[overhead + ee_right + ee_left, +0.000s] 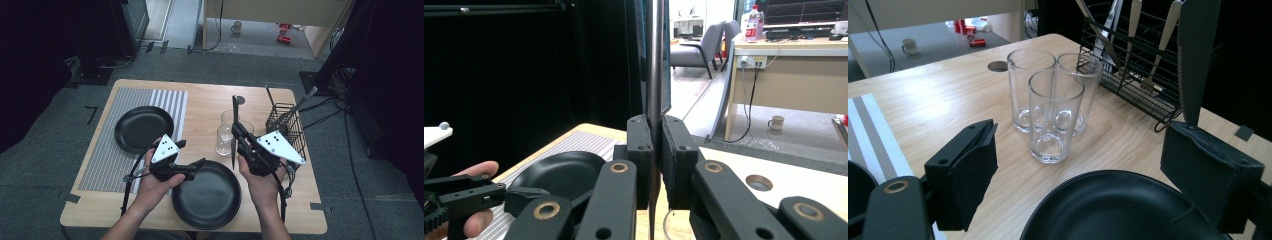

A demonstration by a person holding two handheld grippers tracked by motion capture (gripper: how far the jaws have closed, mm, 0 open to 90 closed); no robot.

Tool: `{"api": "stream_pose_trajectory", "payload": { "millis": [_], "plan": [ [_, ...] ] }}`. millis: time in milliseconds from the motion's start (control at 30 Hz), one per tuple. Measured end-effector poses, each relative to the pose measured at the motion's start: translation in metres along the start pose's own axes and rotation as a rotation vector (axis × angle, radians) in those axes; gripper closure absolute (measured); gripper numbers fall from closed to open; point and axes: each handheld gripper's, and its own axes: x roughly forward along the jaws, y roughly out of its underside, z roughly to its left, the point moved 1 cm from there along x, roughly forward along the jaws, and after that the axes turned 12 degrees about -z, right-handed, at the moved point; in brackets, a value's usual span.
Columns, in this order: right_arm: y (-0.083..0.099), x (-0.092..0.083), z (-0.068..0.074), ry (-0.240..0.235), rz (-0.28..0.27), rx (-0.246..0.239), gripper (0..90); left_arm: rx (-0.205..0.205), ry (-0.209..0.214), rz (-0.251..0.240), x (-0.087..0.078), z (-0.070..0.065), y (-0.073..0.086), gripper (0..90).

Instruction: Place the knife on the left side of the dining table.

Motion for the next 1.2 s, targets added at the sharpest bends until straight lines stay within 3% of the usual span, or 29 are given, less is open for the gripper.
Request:
{"api": "stream_pose_trajectory", "payload": {
  "millis": [767,1200],
  "plan": [
    [0.006,0.007,0.015,-0.041,0.01,0.006,84.4,-0.001,0.05,-0.031,0.006,-0.016,-0.012,15.5],
    [0.009,0.009,0.022,-0.065,0.016,0.015,84.4,0.014,0.084,-0.037,0.016,-0.032,-0.017,15.5]
  ]
}}
